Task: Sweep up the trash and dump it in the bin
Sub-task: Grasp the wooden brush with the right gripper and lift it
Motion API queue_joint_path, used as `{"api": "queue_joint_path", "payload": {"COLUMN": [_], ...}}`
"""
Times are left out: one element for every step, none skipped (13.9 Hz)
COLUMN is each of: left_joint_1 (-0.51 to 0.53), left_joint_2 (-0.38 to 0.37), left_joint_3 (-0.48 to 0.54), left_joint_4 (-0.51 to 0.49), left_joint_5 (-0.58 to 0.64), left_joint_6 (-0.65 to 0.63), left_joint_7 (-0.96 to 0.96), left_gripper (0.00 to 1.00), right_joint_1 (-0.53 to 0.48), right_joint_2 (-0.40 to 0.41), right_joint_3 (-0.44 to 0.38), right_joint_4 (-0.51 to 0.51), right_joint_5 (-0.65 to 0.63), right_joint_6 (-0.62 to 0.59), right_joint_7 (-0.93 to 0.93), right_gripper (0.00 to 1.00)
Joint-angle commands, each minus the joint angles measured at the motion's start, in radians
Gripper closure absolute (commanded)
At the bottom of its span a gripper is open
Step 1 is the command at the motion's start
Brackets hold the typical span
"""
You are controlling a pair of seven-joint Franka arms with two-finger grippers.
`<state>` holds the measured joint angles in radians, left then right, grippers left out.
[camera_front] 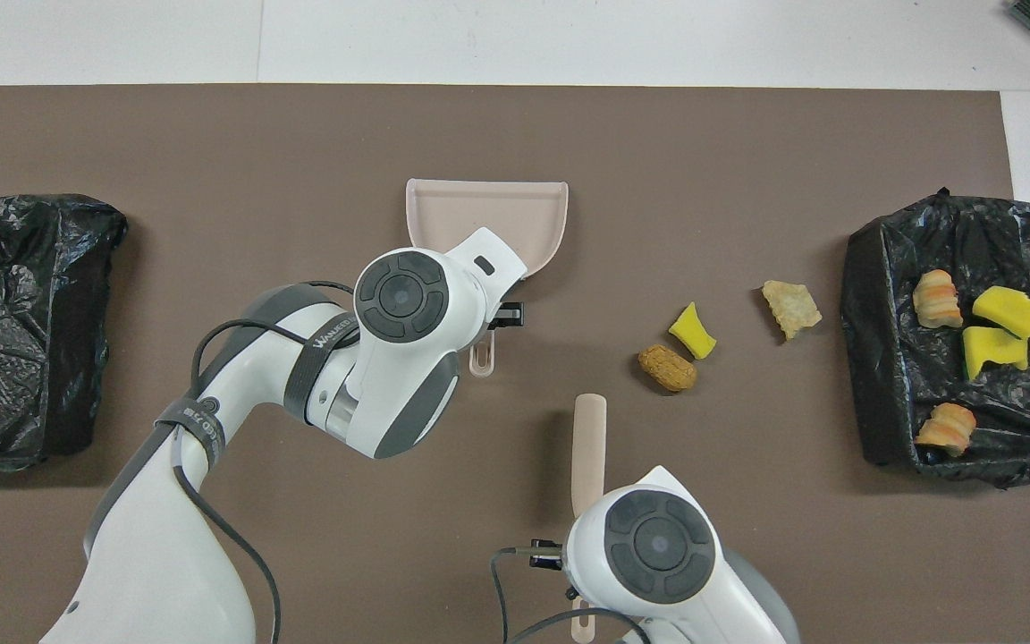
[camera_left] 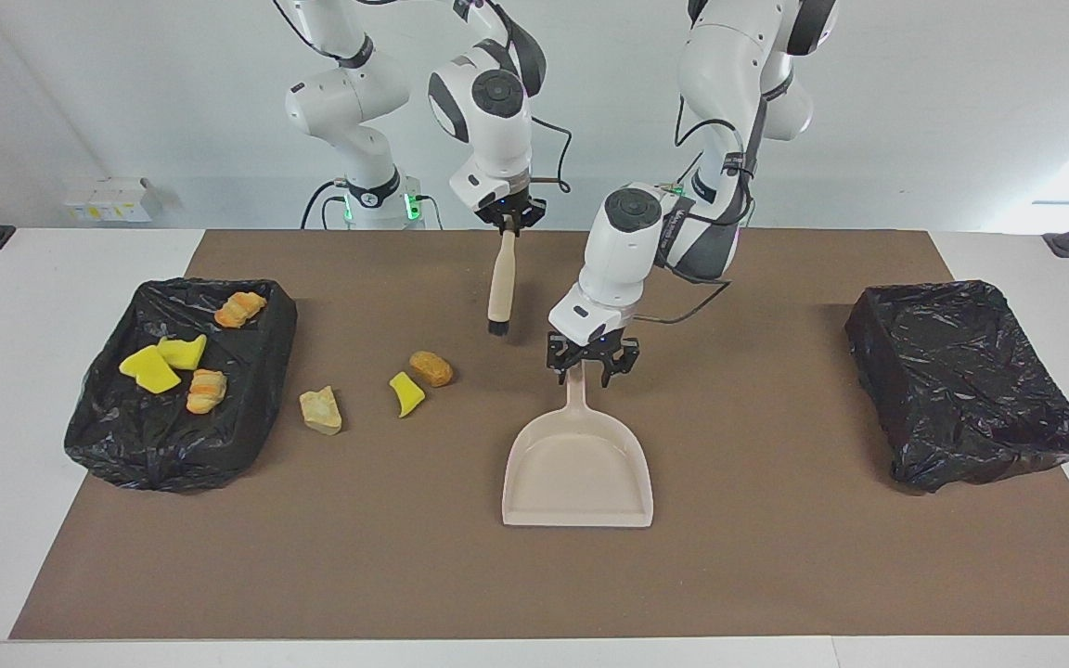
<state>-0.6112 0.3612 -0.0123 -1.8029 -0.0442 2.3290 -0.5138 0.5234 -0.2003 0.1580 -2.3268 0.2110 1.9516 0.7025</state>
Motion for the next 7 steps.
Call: {"api": "queue_joint_path", "payload": {"left_joint_1": [0.002, 0.002, 0.002, 0.002, 0.002, 0.002, 0.004], "left_joint_2": [0.001, 0.001, 0.001, 0.001, 0.001, 0.001, 0.001], "left_joint_3": [0.002, 0.002, 0.002, 0.002, 0.002, 0.002, 0.002], "left_joint_4": [-0.015, -0.015, -0.015, -0.015, -0.015, -0.013, -0.013], "left_joint_5": [0.0, 0.0, 0.0, 0.0, 0.0, 0.0, 0.0], "left_joint_6": [0.018, 0.018, 0.016, 0.016, 0.016, 0.015, 0.013], "left_joint_7": [0.018, 0.02, 0.02, 0.02, 0.018, 0.021, 0.023], "left_gripper": [0.44, 0.46, 0.51, 0.57, 0.64, 0.72, 0.82], "right_joint_1": [-0.083, -0.118, -0.14, -0.158, -0.18, -0.207, -0.241], "right_joint_2": [-0.008, 0.002, 0.024, 0.047, 0.071, 0.091, 0.114], "right_joint_3": [0.006, 0.006, 0.008, 0.008, 0.006, 0.006, 0.006], "right_joint_4": [0.018, 0.039, 0.065, 0.098, 0.131, 0.157, 0.182], "right_joint_5": [-0.044, -0.073, -0.105, -0.145, -0.178, -0.209, -0.249], "right_joint_6": [-0.022, -0.026, -0.042, -0.058, -0.077, -0.095, -0.112], "right_joint_7": [-0.093, -0.11, -0.112, -0.12, -0.138, -0.161, -0.19], "right_gripper": [1.0, 1.0, 1.0, 1.0, 1.0, 1.0, 1.0]}}
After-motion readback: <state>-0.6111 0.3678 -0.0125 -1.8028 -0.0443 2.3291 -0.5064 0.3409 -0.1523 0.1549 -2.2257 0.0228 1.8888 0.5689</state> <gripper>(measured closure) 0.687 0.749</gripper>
